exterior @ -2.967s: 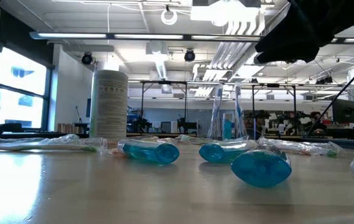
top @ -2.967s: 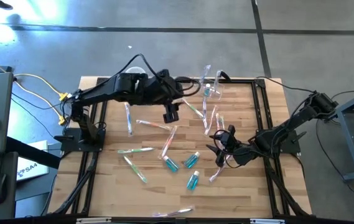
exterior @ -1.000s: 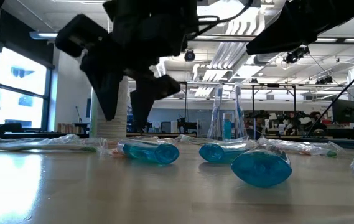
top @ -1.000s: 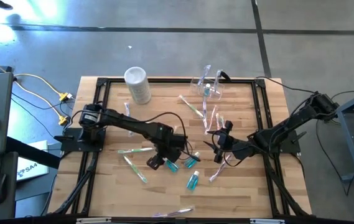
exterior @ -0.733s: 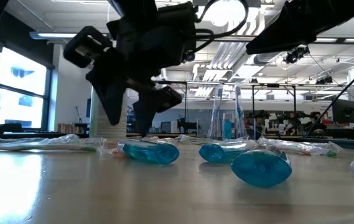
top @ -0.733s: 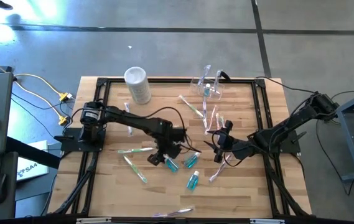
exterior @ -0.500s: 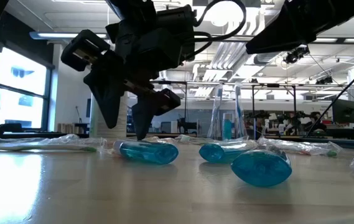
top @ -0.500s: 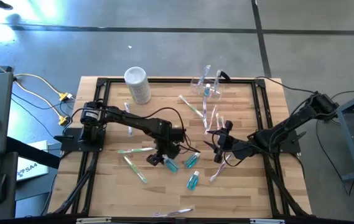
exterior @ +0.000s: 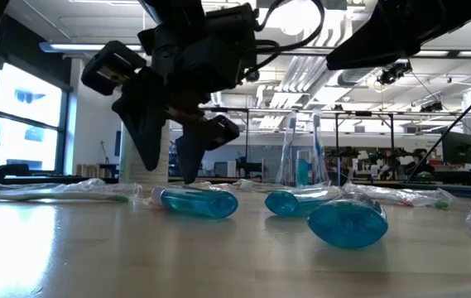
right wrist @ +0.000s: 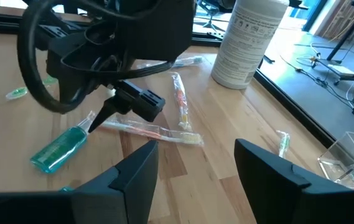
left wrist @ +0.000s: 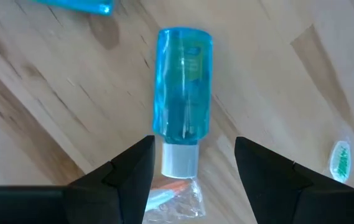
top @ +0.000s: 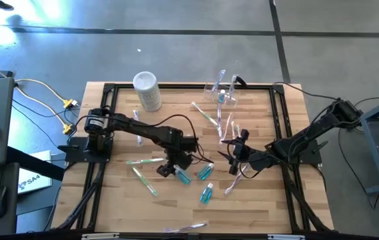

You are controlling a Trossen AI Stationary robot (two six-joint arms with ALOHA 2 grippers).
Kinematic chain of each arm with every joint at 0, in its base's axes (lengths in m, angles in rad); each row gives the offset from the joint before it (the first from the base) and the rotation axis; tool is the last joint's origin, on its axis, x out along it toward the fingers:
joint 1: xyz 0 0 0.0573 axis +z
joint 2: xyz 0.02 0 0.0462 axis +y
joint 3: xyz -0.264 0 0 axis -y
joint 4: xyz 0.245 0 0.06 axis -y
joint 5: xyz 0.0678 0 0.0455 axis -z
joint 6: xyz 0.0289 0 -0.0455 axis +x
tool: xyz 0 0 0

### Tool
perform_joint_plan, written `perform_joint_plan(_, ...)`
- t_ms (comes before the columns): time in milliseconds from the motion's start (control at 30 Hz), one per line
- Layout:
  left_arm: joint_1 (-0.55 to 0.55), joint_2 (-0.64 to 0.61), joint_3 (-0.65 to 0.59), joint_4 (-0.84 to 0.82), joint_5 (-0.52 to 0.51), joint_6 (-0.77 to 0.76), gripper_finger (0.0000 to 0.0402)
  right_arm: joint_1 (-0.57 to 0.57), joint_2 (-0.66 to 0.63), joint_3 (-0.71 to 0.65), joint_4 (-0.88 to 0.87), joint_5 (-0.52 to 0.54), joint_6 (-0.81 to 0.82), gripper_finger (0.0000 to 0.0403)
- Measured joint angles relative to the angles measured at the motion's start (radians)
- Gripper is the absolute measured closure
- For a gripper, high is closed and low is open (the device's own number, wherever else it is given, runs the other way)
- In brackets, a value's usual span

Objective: Pick & Place toothbrushing station
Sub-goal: Put the blue mouthwash into the transparent organizer

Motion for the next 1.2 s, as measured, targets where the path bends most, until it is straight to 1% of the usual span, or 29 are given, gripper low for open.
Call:
perform_joint_plan(133,0.0,-0.015,0.027,-0.027,-0.013,-0.002,0.0185,0.0,0.0,0.0,0.007,0.0,0.014,0.0199)
perform_joint_plan(200,0.0,-0.024,0.047,-0.064,-0.048,-0.001,0.0185,0.002,0.0,0.0,0.01,-0.001,0.025,0.0199)
perform_joint_plan(267,-0.008,-0.024,0.065,-0.068,-0.09,0.001,0.0185,0.005,0.0,0.0,0.01,-0.008,0.044,0.0199)
perform_joint_plan(333,-0.016,-0.024,0.075,-0.107,-0.155,0.0,0.0185,0.01,0.0,0.0,0.013,-0.02,0.076,0.0199)
perform_joint_plan(400,-0.03,-0.024,0.082,-0.122,-0.181,-0.009,0.0185,0.014,0.0,0.0,0.013,-0.022,0.111,0.0199)
perform_joint_plan(533,-0.082,-0.023,0.083,-0.151,-0.224,-0.024,0.0185,0.022,0.0,0.0,0.025,-0.022,0.159,0.0199)
perform_joint_plan(700,-0.162,-0.023,0.083,-0.132,-0.37,-0.026,0.0185,0.023,0.0,0.0,0.028,-0.024,0.197,0.0199)
perform_joint_plan(767,-0.18,-0.023,0.083,-0.112,-0.407,-0.045,0.0185,0.023,0.0,0.0,0.028,-0.034,0.207,0.0199)
perform_joint_plan(933,-0.178,-0.023,0.083,-0.089,-0.414,-0.11,0.0185,0.023,0.0,0.0,0.028,-0.104,0.208,0.0199)
perform_joint_plan(1033,-0.166,-0.023,0.083,-0.09,-0.419,-0.156,0.0185,0.032,0.0,0.0,0.028,-0.113,0.208,0.0199)
perform_joint_plan(1200,-0.156,-0.023,0.04,-0.04,-0.432,-0.164,0.0185,0.055,0.0,0.0,0.028,-0.113,0.207,0.0199)
